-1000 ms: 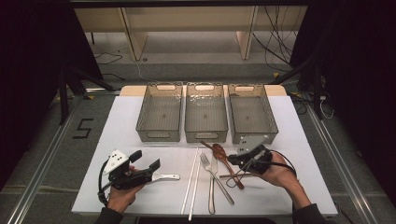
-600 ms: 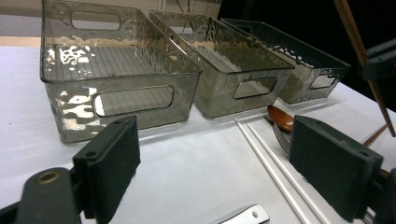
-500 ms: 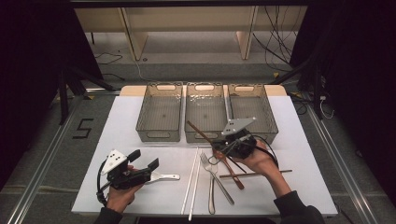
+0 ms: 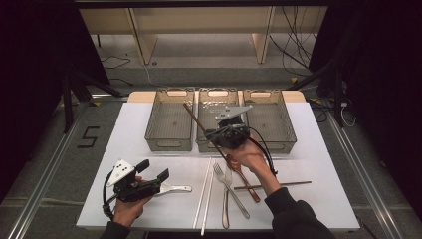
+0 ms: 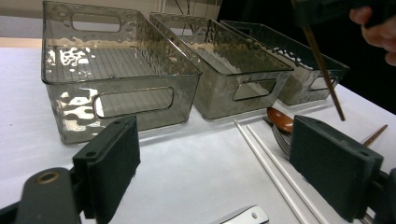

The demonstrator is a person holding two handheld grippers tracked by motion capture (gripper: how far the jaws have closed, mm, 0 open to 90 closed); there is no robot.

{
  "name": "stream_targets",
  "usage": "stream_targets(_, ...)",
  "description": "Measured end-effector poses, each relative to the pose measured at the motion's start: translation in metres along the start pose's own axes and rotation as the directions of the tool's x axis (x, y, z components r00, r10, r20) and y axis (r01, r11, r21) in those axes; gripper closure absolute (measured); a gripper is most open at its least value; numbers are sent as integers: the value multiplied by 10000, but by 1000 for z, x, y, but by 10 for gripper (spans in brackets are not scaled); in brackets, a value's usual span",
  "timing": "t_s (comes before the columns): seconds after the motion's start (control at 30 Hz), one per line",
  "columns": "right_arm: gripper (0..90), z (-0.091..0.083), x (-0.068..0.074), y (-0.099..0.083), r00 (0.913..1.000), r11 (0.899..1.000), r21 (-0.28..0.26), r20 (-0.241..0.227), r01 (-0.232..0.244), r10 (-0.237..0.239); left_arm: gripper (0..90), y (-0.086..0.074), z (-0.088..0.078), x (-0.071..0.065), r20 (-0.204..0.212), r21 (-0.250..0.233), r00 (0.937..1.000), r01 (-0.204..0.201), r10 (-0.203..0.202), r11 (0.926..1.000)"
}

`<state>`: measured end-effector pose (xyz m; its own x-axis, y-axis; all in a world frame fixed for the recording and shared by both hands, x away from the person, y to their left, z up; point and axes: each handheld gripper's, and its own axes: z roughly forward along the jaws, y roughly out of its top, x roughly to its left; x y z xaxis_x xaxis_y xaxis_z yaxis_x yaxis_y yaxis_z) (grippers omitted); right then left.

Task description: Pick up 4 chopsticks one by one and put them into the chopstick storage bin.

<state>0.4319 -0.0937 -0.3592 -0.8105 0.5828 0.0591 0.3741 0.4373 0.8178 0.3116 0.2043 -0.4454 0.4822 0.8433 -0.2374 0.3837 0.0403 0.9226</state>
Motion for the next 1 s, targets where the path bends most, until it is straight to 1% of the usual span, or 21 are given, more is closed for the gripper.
stream_targets(0.03, 852, 0, 0, 0, 10000, 10000, 0, 0, 0, 0, 159, 0, 0, 0, -2, 1, 10000, -1, 1, 10000)
stream_targets(0.1, 852, 4, -1, 7, 9999, 9998, -162, 70, -146, 147, 159, 0, 0, 0, 5, -5, 10000, 10, -10, 10000)
stream_targets(0.27, 852, 14, -2, 24, 9971, 9945, -714, -33, -762, 761, 159, 0, 0, 0, -5, -7, 10000, 22, -22, 10000)
stream_targets(0.3, 852, 14, -2, 24, 9971, 9945, -714, -33, -762, 761, 159, 0, 0, 0, -6, -16, 10000, 70, -70, 10000)
stream_targets(0.37, 852, 16, -1, 26, 9955, 9912, -921, -55, -948, 947, 159, 0, 0, 0, 20, -17, 9999, 116, -116, 9999)
stream_targets(0.43, 851, 17, 0, 27, 9948, 9896, -1024, -58, -1014, 1014, 159, 1, 1, -1, -91, 6, 9999, 73, -73, 10000)
stream_targets(0.47, 851, 18, 0, 27, 9937, 9878, -1083, -125, -1117, 1110, 163, 2, 2, -1, -81, 25, 9999, 114, -114, 9999)
stream_targets(0.5, 851, 18, 0, 27, 9920, 9858, -1109, -188, -1259, 1246, 166, 3, 3, -2, 58, 62, 9998, 198, -199, 9998)
stream_targets(0.53, 851, 18, 1, 26, 9911, 9845, -1147, -195, -1329, 1315, 168, 4, 5, -3, 98, 79, 9994, 338, -338, 9994)
stream_targets(0.57, 852, 19, 1, 26, 9907, 9839, -1155, -216, -1363, 1347, 173, 6, 7, -5, 57, 146, 9992, 390, -391, 9991)
stream_targets(0.63, 851, 20, 3, 27, 9886, 9808, -1244, -270, -1501, 1479, 186, 9, 12, -8, 200, 276, 9978, 633, -639, 9976)
stream_targets(0.67, 852, 20, 4, 27, 9879, 9791, -1317, -295, -1548, 1522, 192, 11, 15, -11, 247, 376, 9972, 694, -703, 9969)
stream_targets(0.73, 852, 20, 7, 27, 9875, 9781, -1372, -385, -1567, 1528, 200, 15, 23, -18, 332, 467, 9969, 703, -719, 9964)
stream_targets(0.77, 851, 20, 11, 26, 9882, 9789, -1367, -398, -1518, 1477, 208, 18, 28, -22, 395, 569, 9968, 668, -691, 9961)
stream_targets(0.83, 851, 20, 14, 26, 9886, 9787, -1410, -422, -1491, 1445, 223, 23, 37, -28, 641, 770, 9948, 747, -797, 9942)
stream_targets(0.9, 852, 20, 18, 24, 9885, 9778, -1468, -477, -1493, 1437, 233, 28, 46, -35, 782, 968, 9930, 808, -885, 9920)
stream_targets(0.93, 851, 21, 20, 24, 9885, 9778, -1480, -532, -1482, 1417, 252, 30, 49, -37, 828, 1115, 9931, 734, -829, 9911)
stream_targets(1.0, 852, 21, 23, 23, 9883, 9772, -1527, -594, -1478, 1402, 274, 34, 57, -41, 916, 1302, 9916, 792, -915, 9883)
